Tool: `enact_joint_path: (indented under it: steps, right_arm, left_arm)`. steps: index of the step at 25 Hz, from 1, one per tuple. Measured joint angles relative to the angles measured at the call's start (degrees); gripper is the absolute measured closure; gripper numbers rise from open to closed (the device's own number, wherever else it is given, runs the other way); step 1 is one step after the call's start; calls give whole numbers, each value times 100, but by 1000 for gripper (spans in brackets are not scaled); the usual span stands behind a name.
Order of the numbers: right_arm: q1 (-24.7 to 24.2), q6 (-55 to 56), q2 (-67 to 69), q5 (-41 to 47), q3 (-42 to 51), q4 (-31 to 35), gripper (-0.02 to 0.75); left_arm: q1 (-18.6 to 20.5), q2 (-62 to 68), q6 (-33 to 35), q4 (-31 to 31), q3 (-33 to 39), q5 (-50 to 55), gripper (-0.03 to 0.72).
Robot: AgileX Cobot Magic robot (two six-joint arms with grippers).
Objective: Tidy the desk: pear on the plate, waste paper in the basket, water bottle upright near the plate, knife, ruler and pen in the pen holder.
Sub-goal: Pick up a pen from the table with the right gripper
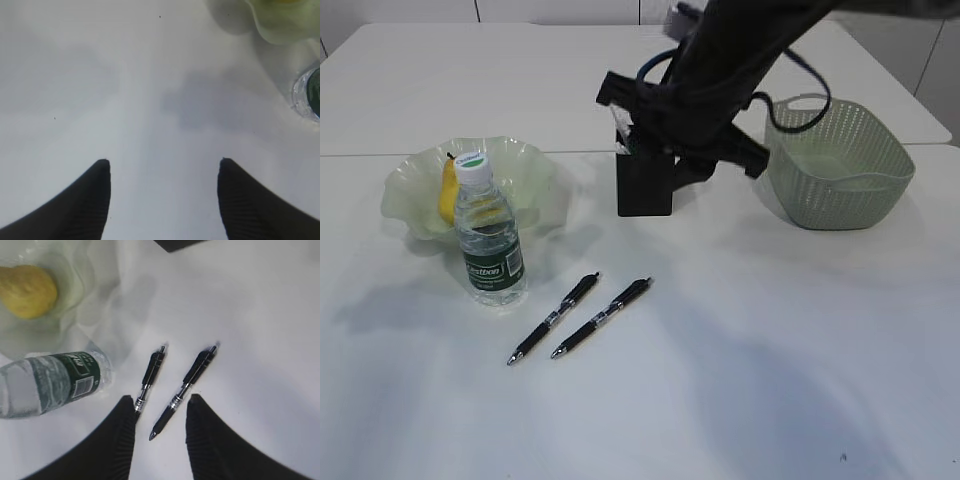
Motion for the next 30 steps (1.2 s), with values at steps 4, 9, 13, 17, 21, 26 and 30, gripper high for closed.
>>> enact_joint_path:
  steps: [4,9,13,17,21,26,30]
  right_arm:
    - [197,697,450,-23,0,96,475]
    - [386,1575,970,-72,0,121,475]
    - [437,1898,1295,-169,-13,121,475]
    - [496,2153,1562,-216,-187,121,475]
    - [552,2625,1694,-321,-296,-5,475]
    - [561,2891,1774,-301,-331,-431,474]
    - [561,2952,1913,-220,-342,-486,474]
  left_arm:
    - [0,0,0,0,0,-35,214]
    - [0,0,0,0,0,-82,214]
    - [0,0,0,0,0,-82,214]
    - [0,0,0,0,0,-93,214]
    - [0,0,0,11,0,-126,214]
    - [0,0,0,20,0,-140,214]
    - [0,0,0,20,0,-166,214]
